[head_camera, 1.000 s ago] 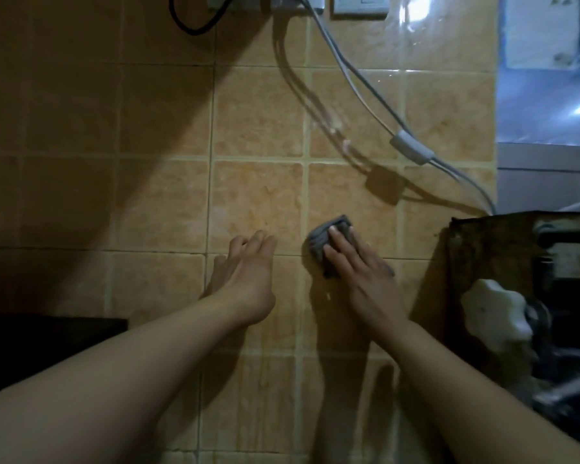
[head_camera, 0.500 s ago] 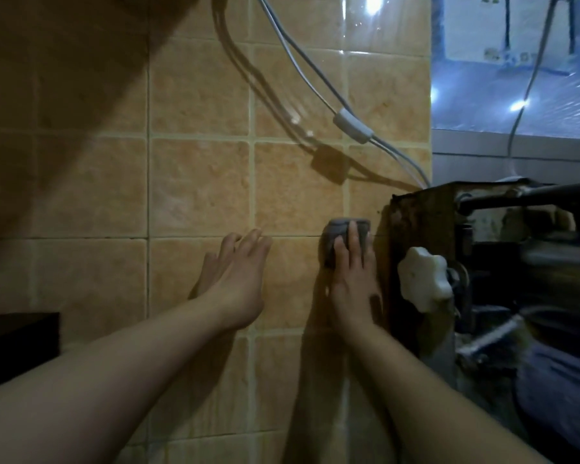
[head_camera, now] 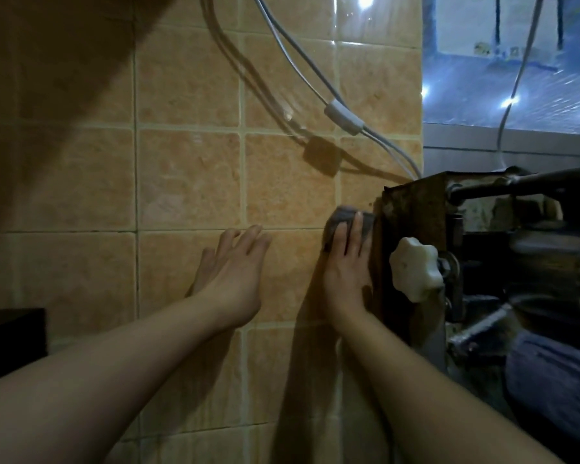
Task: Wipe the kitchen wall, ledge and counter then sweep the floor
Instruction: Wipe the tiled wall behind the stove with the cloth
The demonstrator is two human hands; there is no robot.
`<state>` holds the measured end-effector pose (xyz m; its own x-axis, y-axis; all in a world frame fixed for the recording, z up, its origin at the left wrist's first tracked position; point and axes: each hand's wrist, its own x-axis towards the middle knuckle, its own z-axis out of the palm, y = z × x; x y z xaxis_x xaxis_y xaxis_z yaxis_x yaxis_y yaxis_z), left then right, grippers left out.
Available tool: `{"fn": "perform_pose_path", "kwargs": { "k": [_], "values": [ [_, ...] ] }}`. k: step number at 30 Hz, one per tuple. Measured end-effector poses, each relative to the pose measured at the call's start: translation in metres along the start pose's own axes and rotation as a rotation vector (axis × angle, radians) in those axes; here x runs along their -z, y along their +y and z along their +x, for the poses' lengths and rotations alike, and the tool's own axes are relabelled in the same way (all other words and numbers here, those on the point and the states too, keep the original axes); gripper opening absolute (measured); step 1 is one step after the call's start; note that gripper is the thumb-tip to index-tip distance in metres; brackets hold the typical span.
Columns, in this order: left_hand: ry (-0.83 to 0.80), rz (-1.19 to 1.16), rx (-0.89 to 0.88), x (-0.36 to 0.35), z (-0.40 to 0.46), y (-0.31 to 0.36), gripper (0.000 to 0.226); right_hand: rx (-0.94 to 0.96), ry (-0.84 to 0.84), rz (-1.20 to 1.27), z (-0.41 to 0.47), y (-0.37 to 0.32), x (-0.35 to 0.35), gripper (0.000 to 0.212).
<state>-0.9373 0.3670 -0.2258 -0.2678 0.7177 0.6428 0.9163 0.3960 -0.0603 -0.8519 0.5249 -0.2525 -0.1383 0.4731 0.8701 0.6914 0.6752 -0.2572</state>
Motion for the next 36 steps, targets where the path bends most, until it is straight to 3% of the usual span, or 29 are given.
{"fn": "perform_pose_path", "kwargs": {
  "k": [3,6,8,11,13,16,19,23,26,28,32,34,36],
  "values": [
    [0.0,-0.011,-0.004,-0.006,-0.001,0.0,0.081,0.059,0.042,0.068,0.024,0.004,0.004,0.066],
    [-0.009,-0.005,-0.002,-0.015,-0.006,-0.004,0.08,0.144,0.176,0.193,-0.012,0.017,-0.033,0.092],
    [-0.015,0.0,0.0,-0.023,-0.013,-0.008,0.079,0.233,0.121,0.217,-0.057,0.025,-0.054,0.104],
    [-0.022,0.016,-0.005,-0.03,-0.023,-0.013,0.076,0.355,0.08,0.209,-0.08,0.038,-0.06,0.101],
    [-0.005,0.029,0.006,-0.031,-0.027,-0.017,0.075,0.411,0.119,0.167,-0.061,0.037,-0.052,0.084],
    [0.024,0.011,0.042,-0.03,-0.031,-0.027,0.077,0.289,0.117,0.169,-0.017,0.018,-0.033,0.066],
    [0.065,0.015,0.096,-0.034,-0.04,-0.043,0.078,0.223,0.076,0.166,-0.02,-0.006,-0.033,0.076],
    [0.091,0.023,0.149,-0.041,-0.056,-0.06,0.075,0.603,0.041,0.069,-0.085,-0.013,-0.063,0.074],
    [0.075,0.047,0.171,-0.042,-0.061,-0.07,0.077,0.755,-0.002,-0.049,-0.084,-0.008,-0.058,0.072],
    [0.09,0.029,0.173,-0.04,-0.061,-0.076,0.077,0.751,0.088,-0.086,-0.057,-0.018,-0.044,0.07],
    [0.119,-0.008,0.217,-0.041,-0.068,-0.088,0.075,0.501,0.178,0.085,-0.015,-0.063,-0.033,0.059],
    [0.109,-0.007,0.233,-0.045,-0.076,-0.094,0.078,0.582,0.174,0.083,-0.03,-0.07,-0.048,0.063],
    [0.099,-0.004,0.248,-0.048,-0.084,-0.099,0.079,0.779,0.116,0.045,-0.061,-0.067,-0.065,0.071]
  ]
}}
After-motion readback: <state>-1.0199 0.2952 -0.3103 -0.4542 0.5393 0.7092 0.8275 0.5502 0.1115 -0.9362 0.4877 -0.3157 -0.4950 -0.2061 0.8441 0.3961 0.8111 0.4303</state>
